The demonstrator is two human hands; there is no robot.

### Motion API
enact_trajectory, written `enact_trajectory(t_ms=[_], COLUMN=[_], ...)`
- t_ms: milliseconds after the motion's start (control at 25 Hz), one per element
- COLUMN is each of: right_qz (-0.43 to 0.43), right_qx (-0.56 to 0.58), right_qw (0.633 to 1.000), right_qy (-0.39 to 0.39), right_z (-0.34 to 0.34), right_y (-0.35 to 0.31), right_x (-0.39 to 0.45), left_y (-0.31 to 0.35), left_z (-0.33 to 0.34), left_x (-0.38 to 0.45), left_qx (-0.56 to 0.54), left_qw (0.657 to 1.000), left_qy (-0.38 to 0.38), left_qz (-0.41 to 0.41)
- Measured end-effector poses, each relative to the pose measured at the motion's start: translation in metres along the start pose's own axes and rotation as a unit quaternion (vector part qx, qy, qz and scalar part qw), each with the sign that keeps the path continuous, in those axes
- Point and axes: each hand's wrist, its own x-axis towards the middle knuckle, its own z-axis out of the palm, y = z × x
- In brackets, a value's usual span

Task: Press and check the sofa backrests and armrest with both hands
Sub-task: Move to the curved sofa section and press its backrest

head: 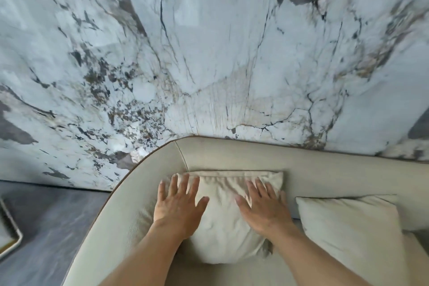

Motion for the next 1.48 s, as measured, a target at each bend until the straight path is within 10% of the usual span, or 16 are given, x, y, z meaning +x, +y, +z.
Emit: enact_trajectory(t_ms=[1040,1480], right_qz=[0.056,0.177], right_qx=[0.076,0.099], right_qw=[0.987,0.97], right_qy=[0.131,0.132], right_z=[-0.048,-0.038], right_y=[-0.072,-0.109], right_x=[-0.21,-0.161], left_y=[-0.101,-0.122], left_z=[-0.126,-0.123], left_x=[-0.183,-0.063], left_qx=[0.006,0.013], left_qw=[0.995,0.983], left_qy=[0.082,0.073], left_qz=[0.058,0.17])
